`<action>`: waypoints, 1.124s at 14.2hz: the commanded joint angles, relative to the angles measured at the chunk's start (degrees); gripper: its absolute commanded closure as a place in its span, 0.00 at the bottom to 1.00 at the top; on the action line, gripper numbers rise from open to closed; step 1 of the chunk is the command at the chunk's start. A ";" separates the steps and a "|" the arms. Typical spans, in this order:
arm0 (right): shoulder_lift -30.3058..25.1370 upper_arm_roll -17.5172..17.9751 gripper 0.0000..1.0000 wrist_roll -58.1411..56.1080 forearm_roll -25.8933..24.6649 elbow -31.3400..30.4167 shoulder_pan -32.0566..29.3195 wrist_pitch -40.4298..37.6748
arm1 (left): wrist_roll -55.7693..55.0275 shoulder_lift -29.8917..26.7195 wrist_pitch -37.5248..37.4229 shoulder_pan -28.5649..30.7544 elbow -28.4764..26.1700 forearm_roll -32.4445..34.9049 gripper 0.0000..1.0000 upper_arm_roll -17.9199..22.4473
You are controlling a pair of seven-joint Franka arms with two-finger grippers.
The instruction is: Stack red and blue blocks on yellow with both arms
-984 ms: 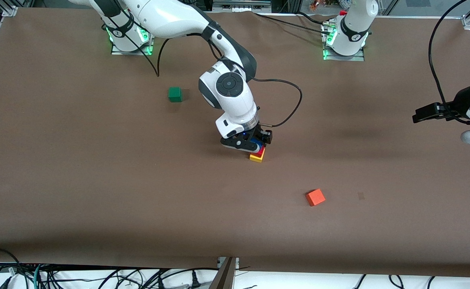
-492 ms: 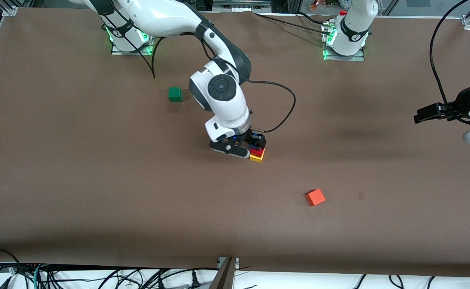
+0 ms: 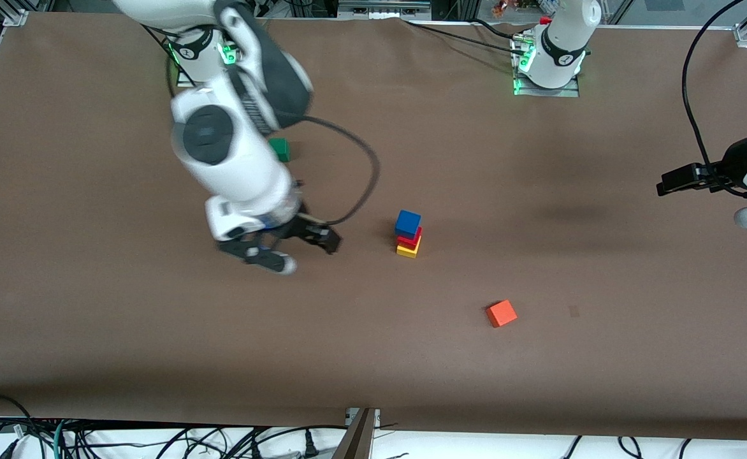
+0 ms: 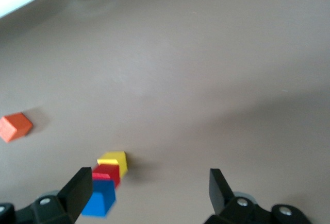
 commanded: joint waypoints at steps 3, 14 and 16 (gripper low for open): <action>-14.69 0.73 0.00 -10.93 2.85 -13.21 -7.55 -9.00 | 0.98 -0.15 0.01 0.20 0.83 -0.47 0.00 -0.06; -36.98 0.38 0.00 -33.98 -10.51 -36.56 -14.51 -10.32 | 0.89 1.08 -0.08 -0.33 2.59 -0.38 0.00 0.12; -36.27 0.38 0.00 -34.42 -10.42 -35.42 -14.68 -10.32 | 0.89 1.17 -0.08 -0.33 2.68 -0.47 0.00 0.03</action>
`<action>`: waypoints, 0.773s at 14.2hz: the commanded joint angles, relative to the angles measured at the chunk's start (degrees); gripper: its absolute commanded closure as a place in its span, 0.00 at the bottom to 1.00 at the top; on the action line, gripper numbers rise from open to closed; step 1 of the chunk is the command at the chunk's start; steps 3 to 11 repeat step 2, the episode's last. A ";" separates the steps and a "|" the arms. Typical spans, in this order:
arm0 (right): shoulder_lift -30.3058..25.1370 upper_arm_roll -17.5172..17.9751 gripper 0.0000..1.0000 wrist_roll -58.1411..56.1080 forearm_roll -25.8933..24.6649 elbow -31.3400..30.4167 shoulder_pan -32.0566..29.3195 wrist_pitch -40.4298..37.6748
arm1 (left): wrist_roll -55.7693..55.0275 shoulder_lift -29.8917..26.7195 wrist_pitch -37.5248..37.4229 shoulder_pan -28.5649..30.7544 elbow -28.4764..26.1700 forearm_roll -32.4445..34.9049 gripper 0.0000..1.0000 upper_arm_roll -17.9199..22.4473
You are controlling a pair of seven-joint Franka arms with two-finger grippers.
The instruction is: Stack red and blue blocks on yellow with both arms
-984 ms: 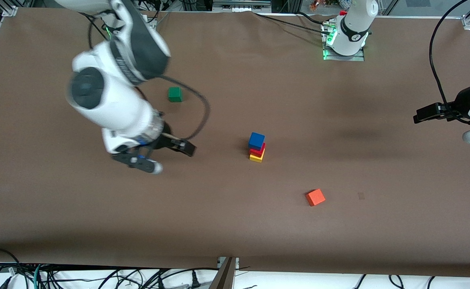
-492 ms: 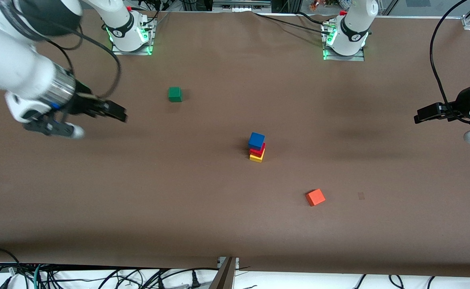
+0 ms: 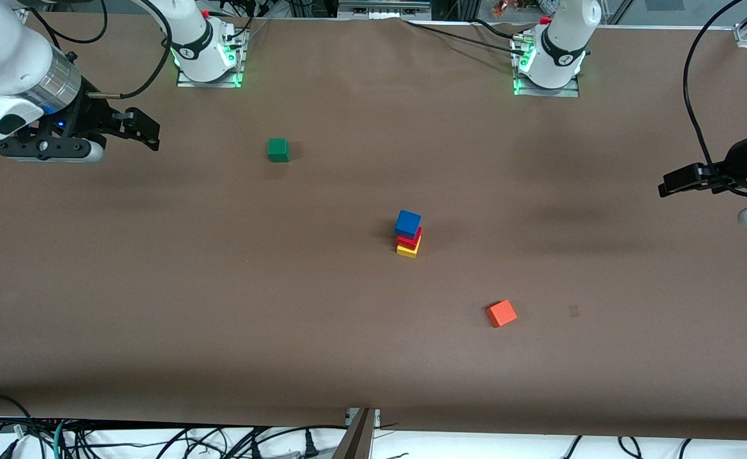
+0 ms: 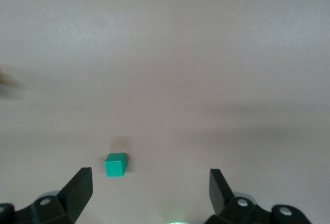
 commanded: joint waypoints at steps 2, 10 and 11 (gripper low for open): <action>0.56 -0.37 0.00 -1.51 -0.49 1.20 -0.34 0.07 | 0.89 1.08 -0.36 -0.29 2.04 -0.47 0.00 0.12; 0.56 -0.37 0.00 -1.51 -0.49 1.20 -0.34 0.07 | 0.89 1.08 -0.36 -0.29 2.04 -0.47 0.00 0.12; 0.56 -0.37 0.00 -1.51 -0.49 1.20 -0.34 0.07 | 0.89 1.08 -0.36 -0.29 2.04 -0.47 0.00 0.12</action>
